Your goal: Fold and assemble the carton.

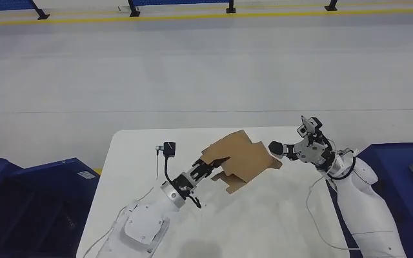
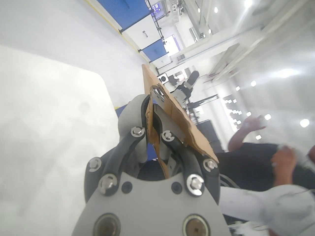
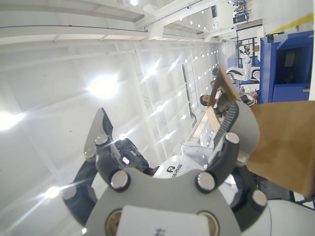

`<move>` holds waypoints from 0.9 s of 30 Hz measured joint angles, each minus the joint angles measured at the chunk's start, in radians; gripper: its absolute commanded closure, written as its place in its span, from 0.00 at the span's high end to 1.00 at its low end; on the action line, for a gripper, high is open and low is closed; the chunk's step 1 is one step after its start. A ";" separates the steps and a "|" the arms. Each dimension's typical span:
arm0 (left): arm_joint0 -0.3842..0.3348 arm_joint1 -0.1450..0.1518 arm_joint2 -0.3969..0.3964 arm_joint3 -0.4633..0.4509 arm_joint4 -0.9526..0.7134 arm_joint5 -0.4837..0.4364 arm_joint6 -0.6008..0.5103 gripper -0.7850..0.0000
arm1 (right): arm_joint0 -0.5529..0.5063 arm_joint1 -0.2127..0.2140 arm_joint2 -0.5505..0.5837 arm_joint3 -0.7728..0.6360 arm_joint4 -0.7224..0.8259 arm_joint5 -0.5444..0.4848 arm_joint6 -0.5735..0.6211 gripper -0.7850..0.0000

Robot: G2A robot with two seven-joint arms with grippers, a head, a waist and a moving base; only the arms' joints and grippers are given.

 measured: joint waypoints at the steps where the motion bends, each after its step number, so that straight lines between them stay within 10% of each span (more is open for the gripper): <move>1: -0.007 0.000 -0.011 0.006 -0.065 0.031 -0.025 0.00 | -0.003 0.002 0.008 0.000 -0.002 0.006 0.015 1.00; 9: -0.050 0.001 -0.032 0.052 -0.312 0.192 -0.165 0.00 | -0.025 0.013 0.032 -0.018 -0.039 0.029 0.067 1.00; 15: -0.078 0.001 -0.017 0.086 -0.362 0.264 -0.211 0.00 | -0.039 0.013 -0.004 -0.050 -0.082 0.042 0.061 0.72; 27: -0.086 0.002 0.010 0.103 -0.377 0.291 -0.199 0.00 | -0.066 0.024 -0.027 -0.084 -0.154 0.065 0.125 0.61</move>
